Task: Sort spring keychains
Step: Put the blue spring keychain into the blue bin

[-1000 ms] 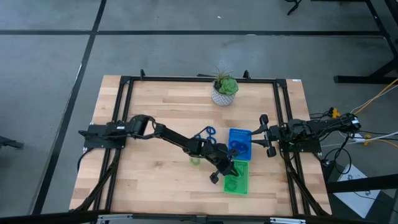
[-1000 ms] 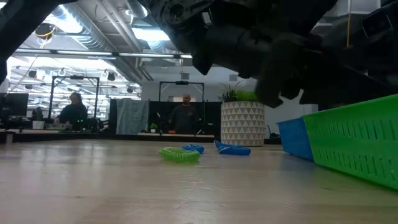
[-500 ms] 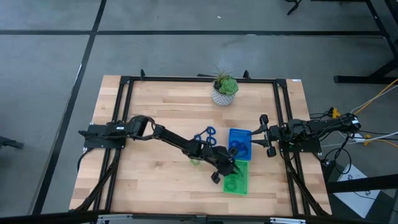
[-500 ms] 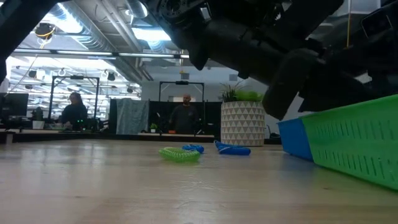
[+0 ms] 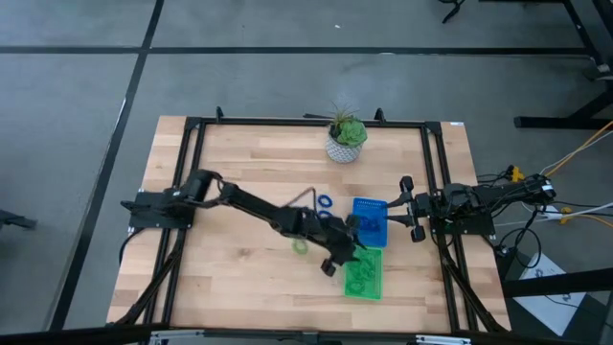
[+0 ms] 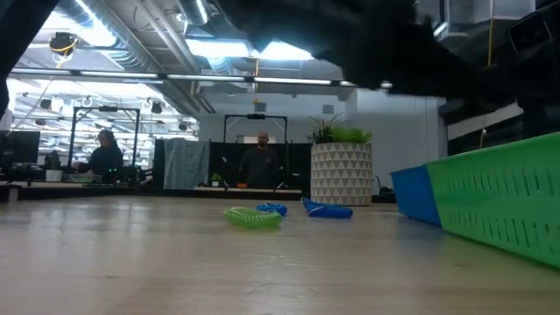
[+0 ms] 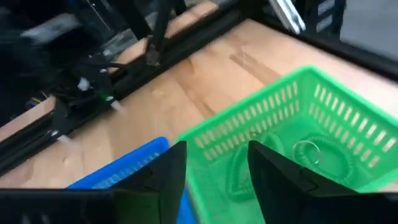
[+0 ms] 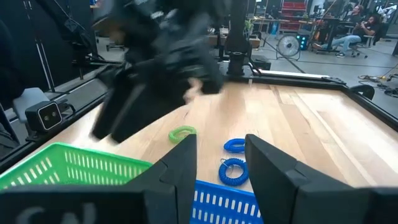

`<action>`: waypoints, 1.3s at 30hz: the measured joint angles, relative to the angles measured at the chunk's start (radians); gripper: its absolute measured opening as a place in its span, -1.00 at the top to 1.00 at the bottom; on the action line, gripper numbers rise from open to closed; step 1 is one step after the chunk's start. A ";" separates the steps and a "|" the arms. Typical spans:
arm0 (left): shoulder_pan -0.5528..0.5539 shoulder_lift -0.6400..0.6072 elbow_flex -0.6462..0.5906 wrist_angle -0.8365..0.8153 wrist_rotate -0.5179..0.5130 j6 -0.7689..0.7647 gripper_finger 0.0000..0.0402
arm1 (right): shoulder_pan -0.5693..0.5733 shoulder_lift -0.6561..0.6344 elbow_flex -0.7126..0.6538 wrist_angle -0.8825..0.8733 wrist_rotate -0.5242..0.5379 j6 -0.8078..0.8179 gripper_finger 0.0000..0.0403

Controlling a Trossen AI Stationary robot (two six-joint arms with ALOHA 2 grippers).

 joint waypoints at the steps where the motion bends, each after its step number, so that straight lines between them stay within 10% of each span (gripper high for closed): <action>1: 0.013 -0.028 -0.032 0.016 0.022 -0.018 0.20 | 0.000 0.000 0.000 0.000 0.000 0.000 0.33; 15: 0.135 -0.279 -0.485 0.096 -0.082 -0.099 0.47 | 0.000 0.000 0.000 0.000 -0.001 0.000 0.33; 23: 0.145 -0.285 -0.498 -0.277 -0.094 -0.058 0.46 | 0.000 0.000 0.000 0.000 -0.001 0.000 0.33; 39: 0.151 -0.267 -0.494 -0.350 -0.153 -0.179 0.50 | 0.000 0.000 0.000 0.000 0.001 0.000 0.33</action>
